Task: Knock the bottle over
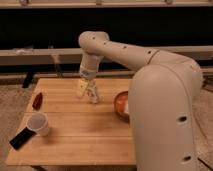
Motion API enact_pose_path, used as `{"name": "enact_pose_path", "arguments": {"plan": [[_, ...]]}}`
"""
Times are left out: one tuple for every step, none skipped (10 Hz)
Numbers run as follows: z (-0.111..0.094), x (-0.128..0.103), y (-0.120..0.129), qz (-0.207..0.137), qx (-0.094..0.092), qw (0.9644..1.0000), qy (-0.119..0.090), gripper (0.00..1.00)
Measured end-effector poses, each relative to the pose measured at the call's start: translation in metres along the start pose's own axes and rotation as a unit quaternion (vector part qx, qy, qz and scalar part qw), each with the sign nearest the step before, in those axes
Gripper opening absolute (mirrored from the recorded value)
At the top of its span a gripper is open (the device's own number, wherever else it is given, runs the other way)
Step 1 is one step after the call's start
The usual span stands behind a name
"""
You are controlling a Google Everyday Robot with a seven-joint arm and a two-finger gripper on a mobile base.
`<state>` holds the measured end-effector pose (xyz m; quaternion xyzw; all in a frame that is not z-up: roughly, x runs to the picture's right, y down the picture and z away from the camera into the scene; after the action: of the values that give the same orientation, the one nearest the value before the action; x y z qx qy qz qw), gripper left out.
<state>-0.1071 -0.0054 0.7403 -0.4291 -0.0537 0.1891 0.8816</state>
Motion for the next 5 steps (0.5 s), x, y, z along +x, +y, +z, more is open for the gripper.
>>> {"name": "enact_pose_path", "arguments": {"plan": [[-0.002,0.001,-0.005,0.003,0.005,1.0000,0.000,0.80],[-0.003,0.001,-0.012,0.006,0.011,0.9999,-0.001,0.80],[-0.005,0.002,-0.018,0.008,0.016,0.9998,-0.001,0.80],[-0.006,0.002,-0.025,0.011,0.023,0.9997,0.001,0.80],[-0.006,0.003,-0.030,0.012,0.028,0.9995,0.003,0.80]]}}
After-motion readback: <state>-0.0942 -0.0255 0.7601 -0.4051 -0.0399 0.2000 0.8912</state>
